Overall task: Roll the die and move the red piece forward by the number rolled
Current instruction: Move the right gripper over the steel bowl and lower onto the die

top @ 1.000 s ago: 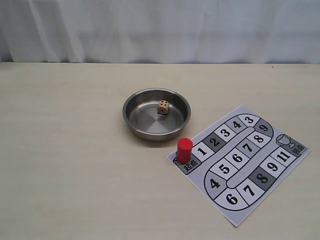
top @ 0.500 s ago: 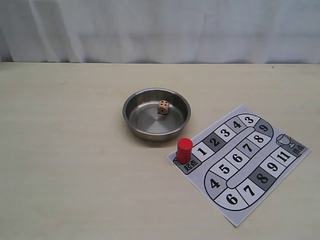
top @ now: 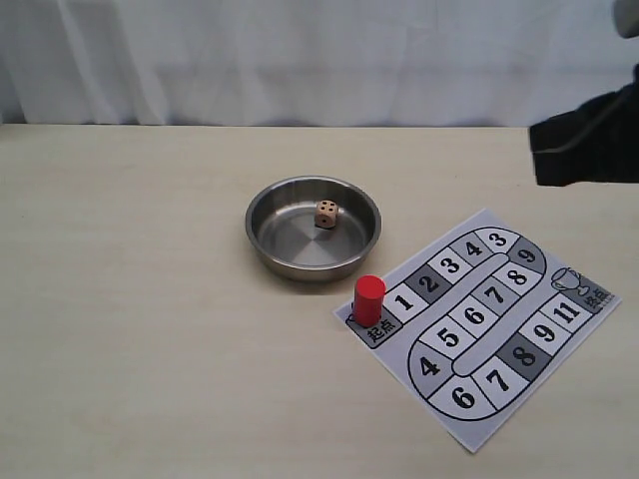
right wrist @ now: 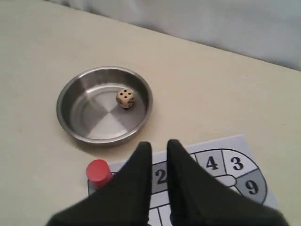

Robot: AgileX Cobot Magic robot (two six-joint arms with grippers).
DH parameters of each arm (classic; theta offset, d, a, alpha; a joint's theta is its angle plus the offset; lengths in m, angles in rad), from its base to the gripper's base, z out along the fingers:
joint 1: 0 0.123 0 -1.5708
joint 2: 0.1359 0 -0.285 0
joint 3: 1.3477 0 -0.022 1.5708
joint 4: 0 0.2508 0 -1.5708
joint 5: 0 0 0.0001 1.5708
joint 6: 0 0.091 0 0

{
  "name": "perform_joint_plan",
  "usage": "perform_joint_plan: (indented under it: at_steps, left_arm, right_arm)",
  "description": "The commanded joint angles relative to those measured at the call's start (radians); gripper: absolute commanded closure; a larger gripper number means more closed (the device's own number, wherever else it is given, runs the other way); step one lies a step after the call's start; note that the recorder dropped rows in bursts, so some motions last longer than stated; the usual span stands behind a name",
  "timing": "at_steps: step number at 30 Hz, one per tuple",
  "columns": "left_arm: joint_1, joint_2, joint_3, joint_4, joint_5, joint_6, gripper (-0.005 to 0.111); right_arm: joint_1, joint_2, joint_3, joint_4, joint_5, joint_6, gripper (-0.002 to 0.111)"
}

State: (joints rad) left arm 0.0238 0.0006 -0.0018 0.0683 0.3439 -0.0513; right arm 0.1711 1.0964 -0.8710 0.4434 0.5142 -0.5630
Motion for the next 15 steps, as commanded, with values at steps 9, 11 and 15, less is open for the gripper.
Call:
perform_joint_plan:
  at_steps: [9, 11, 15]
  left_arm:
    - [0.0, -0.001, 0.002, -0.001, -0.012, -0.006, 0.107]
    - [0.0, -0.001, 0.002, -0.001, -0.012, -0.006, 0.107]
    - [0.0, -0.001, 0.002, -0.001, -0.012, -0.006, 0.107]
  right_arm:
    - [0.168, 0.453, -0.29, 0.009, 0.011, -0.029, 0.056]
    - [0.175, 0.513, -0.335, 0.009, 0.011, -0.029, 0.056]
    - [0.181, 0.661, -0.458, 0.021, 0.011, -0.027, 0.056]
